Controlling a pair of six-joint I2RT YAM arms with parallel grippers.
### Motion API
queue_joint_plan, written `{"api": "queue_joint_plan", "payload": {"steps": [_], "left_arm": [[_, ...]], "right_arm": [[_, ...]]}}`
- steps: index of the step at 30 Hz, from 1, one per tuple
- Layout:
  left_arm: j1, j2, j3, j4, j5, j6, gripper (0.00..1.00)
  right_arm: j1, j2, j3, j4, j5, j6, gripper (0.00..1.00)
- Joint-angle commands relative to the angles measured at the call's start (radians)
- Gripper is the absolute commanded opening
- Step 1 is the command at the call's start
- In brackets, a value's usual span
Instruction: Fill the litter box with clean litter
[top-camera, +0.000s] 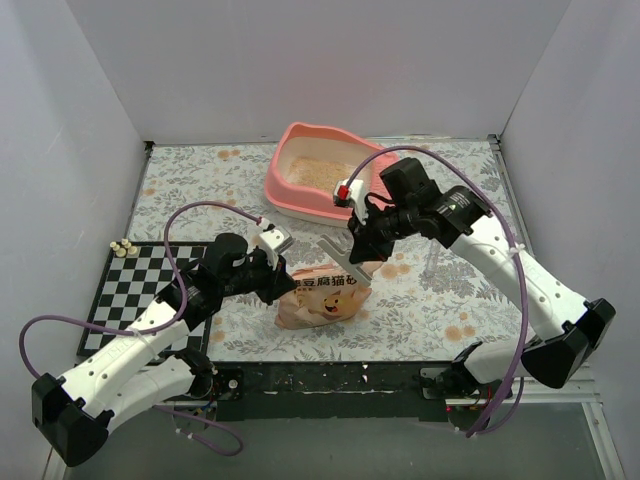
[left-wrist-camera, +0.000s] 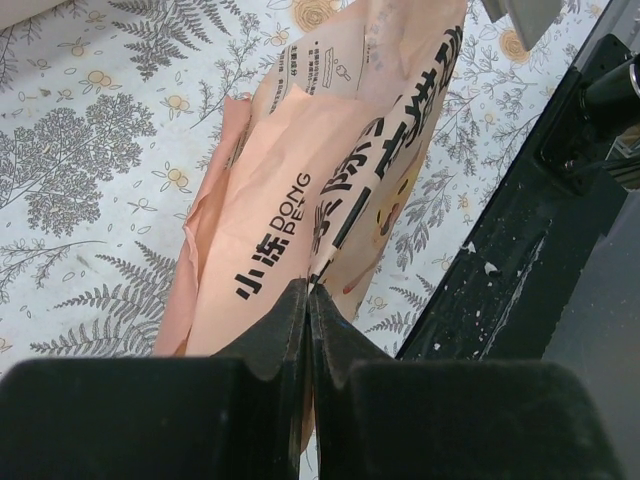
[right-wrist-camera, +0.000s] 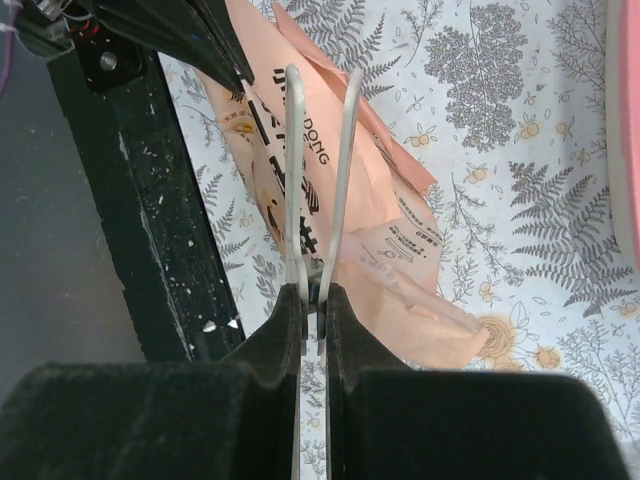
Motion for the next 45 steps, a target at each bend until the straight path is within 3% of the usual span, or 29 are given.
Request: {"api": "queue_joint_plan", "payload": {"steps": [1, 9, 22, 45], "left_arm": [[0.000, -0.003, -0.015, 0.005, -0.040, -0.001, 0.00], [0.000, -0.052, -0.029, 0.012, -0.065, -0.004, 0.00], [0.000, -0.050, -0.035, 0.031, -0.051, -0.004, 0.00], [0.000, -0.058, -0.038, 0.042, -0.077, -0.003, 0.00]], "right_arm": [[0.047, 0.039, 0.085, -0.027, 0.053, -0.088, 0.01], [0.133, 0.124, 0.143, -0.059, 0.115, -0.174, 0.01], [0.168, 0.142, 0.246, -0.079, 0.138, -0.242, 0.01], [0.167, 0.113, -0.014, -0.053, 0.185, -0.321, 0.01]]}}
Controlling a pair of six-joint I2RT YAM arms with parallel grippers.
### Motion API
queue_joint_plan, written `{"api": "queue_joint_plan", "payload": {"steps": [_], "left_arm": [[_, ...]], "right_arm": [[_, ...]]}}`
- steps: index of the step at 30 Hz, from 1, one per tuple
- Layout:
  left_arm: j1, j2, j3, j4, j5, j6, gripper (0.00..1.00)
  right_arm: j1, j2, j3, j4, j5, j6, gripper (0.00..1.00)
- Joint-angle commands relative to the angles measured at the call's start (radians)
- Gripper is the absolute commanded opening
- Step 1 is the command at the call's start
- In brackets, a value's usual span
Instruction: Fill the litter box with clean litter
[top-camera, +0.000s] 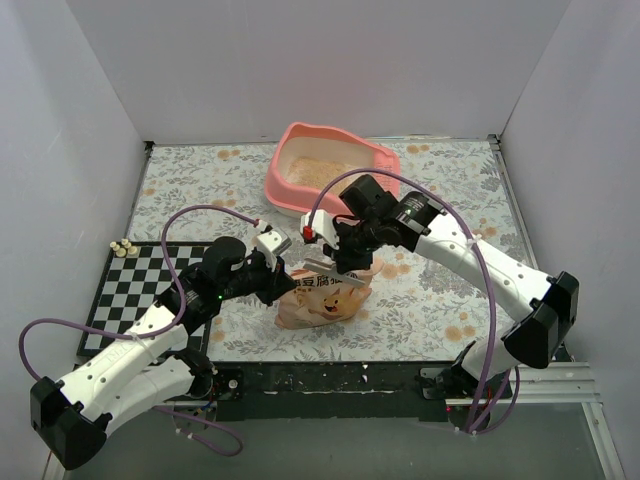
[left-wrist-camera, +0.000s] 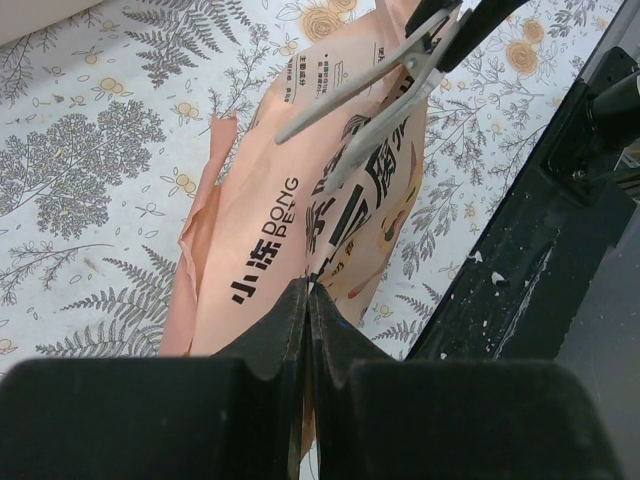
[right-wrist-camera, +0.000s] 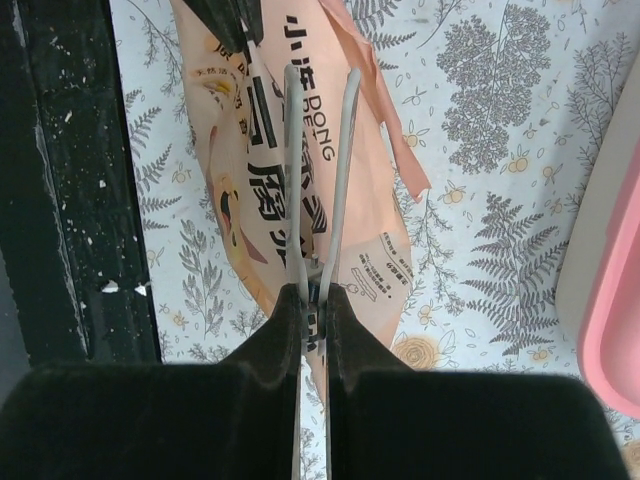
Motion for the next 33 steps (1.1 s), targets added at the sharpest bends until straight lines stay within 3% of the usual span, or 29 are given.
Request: {"api": "queue_joint_plan", "payload": {"steps": [1, 10, 19, 33], "left_arm": [[0.001, -0.033, -0.008, 0.007, -0.035, 0.007, 0.01], [0.000, -0.026, 0.005, 0.004, -0.041, 0.019, 0.02], [0.001, 0.013, 0.061, -0.031, -0.041, 0.038, 0.02], [0.001, 0.000, 0.077, -0.033, -0.043, 0.039, 0.02]], "right_arm": [[0.003, -0.061, -0.066, -0.014, 0.034, -0.036, 0.01], [0.021, -0.129, -0.173, -0.005, 0.064, -0.068, 0.01], [0.050, -0.126, -0.230, 0.004, 0.141, -0.067, 0.01], [0.076, -0.087, -0.265, 0.027, 0.129, -0.059, 0.01]]}}
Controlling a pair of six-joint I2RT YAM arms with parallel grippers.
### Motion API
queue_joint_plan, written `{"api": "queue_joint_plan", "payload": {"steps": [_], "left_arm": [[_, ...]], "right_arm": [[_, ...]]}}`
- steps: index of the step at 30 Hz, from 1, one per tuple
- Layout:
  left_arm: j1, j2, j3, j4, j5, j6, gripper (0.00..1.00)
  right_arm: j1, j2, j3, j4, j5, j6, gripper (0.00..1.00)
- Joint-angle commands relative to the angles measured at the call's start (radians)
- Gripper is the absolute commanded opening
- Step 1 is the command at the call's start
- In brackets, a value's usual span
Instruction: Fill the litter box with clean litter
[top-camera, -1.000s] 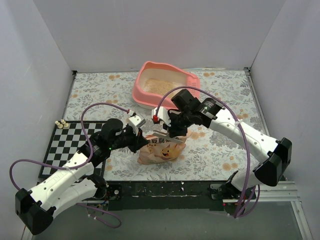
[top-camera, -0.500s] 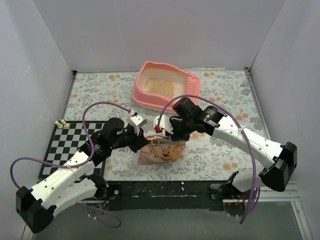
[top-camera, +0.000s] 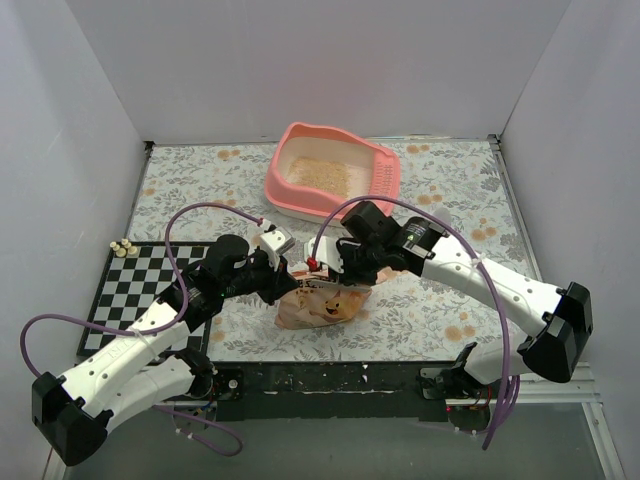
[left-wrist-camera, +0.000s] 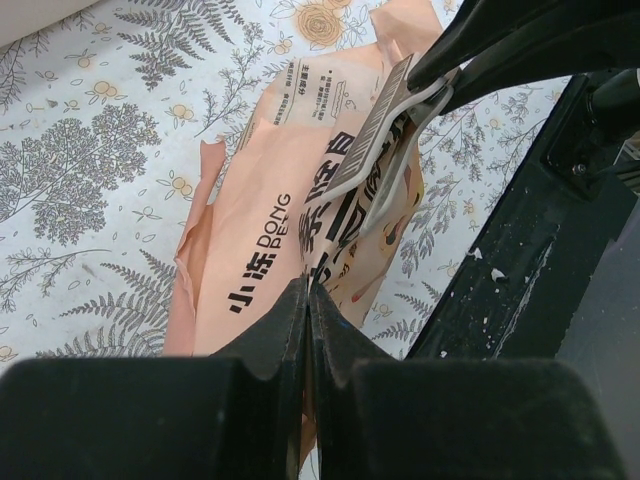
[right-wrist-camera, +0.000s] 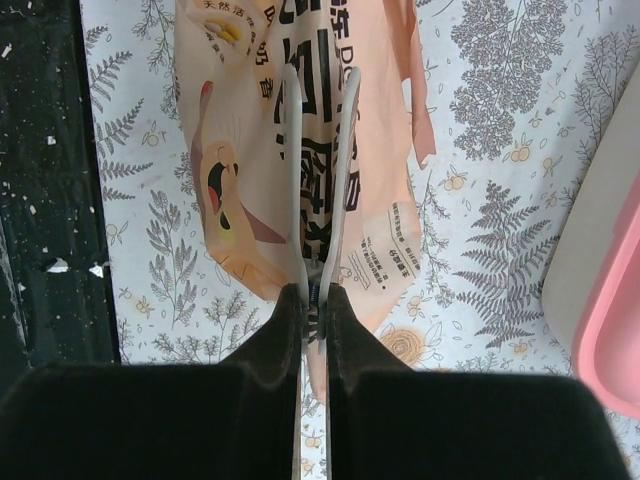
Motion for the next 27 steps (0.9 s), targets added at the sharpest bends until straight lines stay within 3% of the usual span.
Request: {"api": "queue_joint_plan", "payload": {"steps": [1, 12, 14, 18, 27], "left_arm": [[0.010, -0.029, 0.054, -0.021, -0.044, 0.022, 0.02], [0.008, -0.045, 0.035, -0.002, -0.046, 0.022, 0.02], [0.010, -0.048, 0.029, 0.002, -0.045, 0.022, 0.02], [0.010, -0.043, 0.029, 0.004, -0.043, 0.019, 0.02], [0.010, -0.039, 0.032, 0.005, -0.045, 0.020, 0.03]], "right_arm": [[0.007, 0.035, -0.036, -0.099, 0.011, 0.019, 0.01], [0.030, 0.100, -0.028, -0.102, 0.005, 0.038, 0.01], [0.030, 0.098, -0.024, -0.105, 0.005, 0.041, 0.08], [0.031, 0.095, -0.001, -0.099, 0.019, 0.082, 0.31], [0.031, 0.055, 0.077, -0.078, 0.125, 0.133, 0.62]]}}
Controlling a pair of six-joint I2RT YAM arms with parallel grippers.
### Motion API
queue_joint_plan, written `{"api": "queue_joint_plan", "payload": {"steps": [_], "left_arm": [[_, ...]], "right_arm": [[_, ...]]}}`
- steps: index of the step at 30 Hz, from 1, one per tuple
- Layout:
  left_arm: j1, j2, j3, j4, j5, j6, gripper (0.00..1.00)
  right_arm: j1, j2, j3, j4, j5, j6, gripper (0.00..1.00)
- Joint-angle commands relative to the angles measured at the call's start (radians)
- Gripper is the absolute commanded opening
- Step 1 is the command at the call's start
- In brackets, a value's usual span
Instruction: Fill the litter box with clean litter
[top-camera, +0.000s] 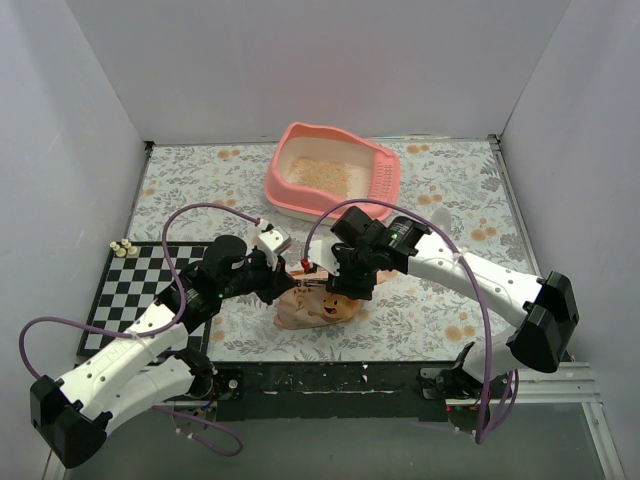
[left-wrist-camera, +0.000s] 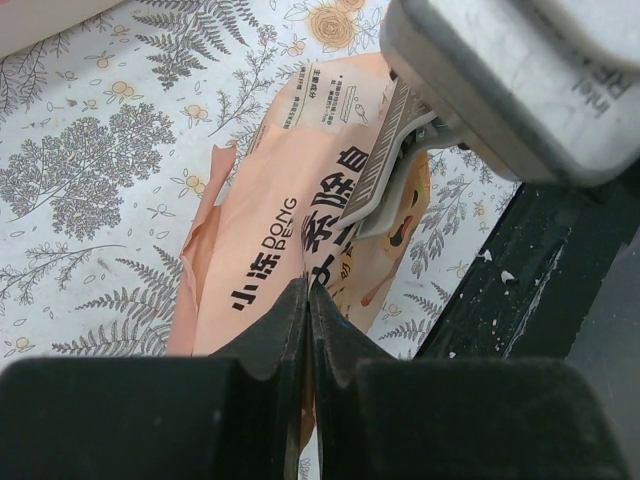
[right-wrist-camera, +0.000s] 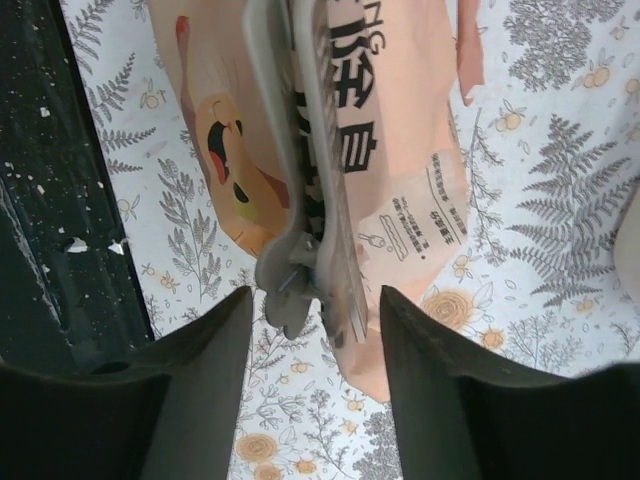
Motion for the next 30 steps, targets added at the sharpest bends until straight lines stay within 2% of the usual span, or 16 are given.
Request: {"api": "queue_joint_plan", "payload": {"steps": [1, 4, 5, 6, 8, 9, 13, 18, 20, 21, 22, 26, 30], "left_arm": [[0.008, -0.022, 0.031, 0.013, -0.025, 0.015, 0.05], [0.008, -0.015, 0.029, 0.023, -0.025, 0.010, 0.08], [0.006, -0.012, 0.029, 0.027, -0.023, 0.007, 0.09], [0.008, -0.007, 0.029, 0.030, -0.022, 0.006, 0.11], [0.008, -0.004, 0.040, 0.033, -0.017, 0.004, 0.20], [0.008, -0.002, 0.049, 0.035, -0.008, 0.006, 0.29], [0.008, 0.002, 0.097, 0.038, 0.000, 0.019, 0.52], [0.008, 0.059, 0.239, -0.040, 0.004, 0.050, 0.63], [0.008, 0.074, 0.290, -0.065, 0.003, 0.050, 0.76], [0.006, 0.079, 0.311, -0.065, -0.005, 0.042, 0.92], [0.006, 0.084, 0.333, -0.063, -0.020, 0.027, 0.98], [0.008, 0.111, 0.420, -0.042, -0.116, -0.049, 0.98], [0.008, 0.136, 0.463, -0.008, -0.322, -0.137, 0.98]], "right_arm": [[0.005, -0.030, 0.079, -0.013, 0.080, 0.047, 0.66], [0.005, -0.053, 0.103, 0.000, 0.135, 0.075, 0.75], [0.005, -0.060, 0.112, 0.006, 0.142, 0.087, 0.81], [0.005, -0.076, 0.122, 0.019, 0.183, 0.101, 0.82], [0.005, -0.103, 0.134, 0.055, 0.235, 0.131, 0.87], [0.005, -0.118, 0.142, 0.085, 0.279, 0.160, 0.89], [0.003, -0.157, 0.185, 0.165, 0.381, 0.262, 0.92], [0.003, -0.186, 0.257, 0.184, 0.406, 0.358, 0.94], [0.003, -0.206, 0.257, 0.205, 0.410, 0.386, 0.94], [0.005, -0.218, 0.255, 0.219, 0.450, 0.418, 0.95], [0.003, -0.223, 0.255, 0.228, 0.480, 0.447, 0.95], [0.003, -0.253, 0.240, 0.262, 0.626, 0.562, 0.95], [0.005, -0.333, 0.154, 0.380, 0.703, 0.633, 0.96]]}}
